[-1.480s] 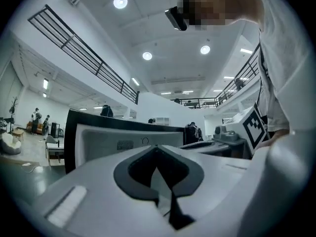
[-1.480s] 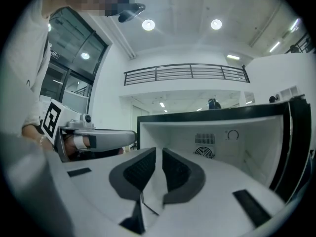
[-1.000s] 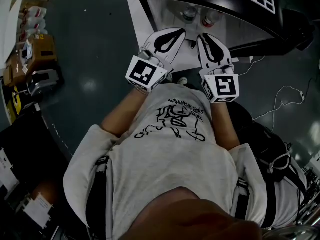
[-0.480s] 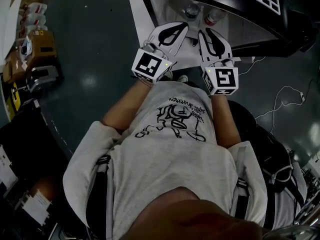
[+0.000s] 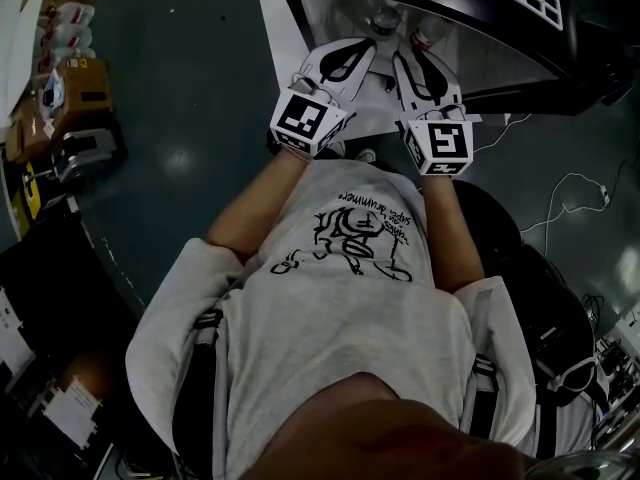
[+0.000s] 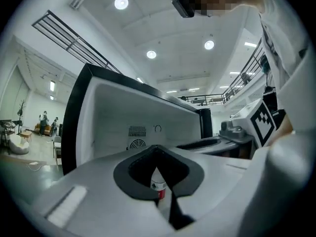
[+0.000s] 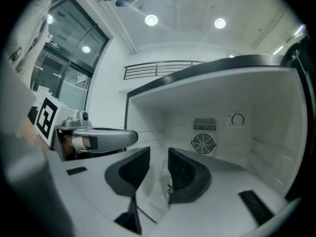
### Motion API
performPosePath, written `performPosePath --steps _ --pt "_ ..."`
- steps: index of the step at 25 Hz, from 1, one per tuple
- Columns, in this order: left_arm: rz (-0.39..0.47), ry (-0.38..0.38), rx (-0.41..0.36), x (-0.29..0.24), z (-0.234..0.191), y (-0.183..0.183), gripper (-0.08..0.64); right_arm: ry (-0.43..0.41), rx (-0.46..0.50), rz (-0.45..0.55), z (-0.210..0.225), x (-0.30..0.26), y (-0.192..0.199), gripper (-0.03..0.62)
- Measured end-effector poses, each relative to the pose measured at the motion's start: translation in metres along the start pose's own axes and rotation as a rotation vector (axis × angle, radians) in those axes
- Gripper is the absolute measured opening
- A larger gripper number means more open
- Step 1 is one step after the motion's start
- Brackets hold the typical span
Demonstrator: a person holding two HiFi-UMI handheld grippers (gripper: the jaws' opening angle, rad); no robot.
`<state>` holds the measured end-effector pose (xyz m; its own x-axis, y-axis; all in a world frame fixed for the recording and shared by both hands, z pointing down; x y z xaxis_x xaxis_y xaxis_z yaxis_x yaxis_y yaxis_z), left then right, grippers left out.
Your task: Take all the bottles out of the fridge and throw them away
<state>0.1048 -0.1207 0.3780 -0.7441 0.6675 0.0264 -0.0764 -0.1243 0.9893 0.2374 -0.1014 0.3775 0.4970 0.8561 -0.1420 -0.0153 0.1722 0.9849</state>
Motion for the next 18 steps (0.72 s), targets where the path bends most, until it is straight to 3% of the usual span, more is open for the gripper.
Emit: performPosePath --steps 18 --pt "-0.030 -0.008 -0.002 -0.012 -0.012 0.018 0.009 0.015 0.016 -0.022 0.009 -0.026 0.011 0.086"
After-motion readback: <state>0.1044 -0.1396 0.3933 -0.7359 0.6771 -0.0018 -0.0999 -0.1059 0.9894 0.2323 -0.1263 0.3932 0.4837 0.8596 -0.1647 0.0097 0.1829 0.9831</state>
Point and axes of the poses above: the fingertips, and each gripper's own axes: x backward along the fingers, z to its right, y out of its underside, the point moved 7 cm from there along x, backward along the fingers, and after that the axes turned 9 degrees about -x, right-handed, at the moved point
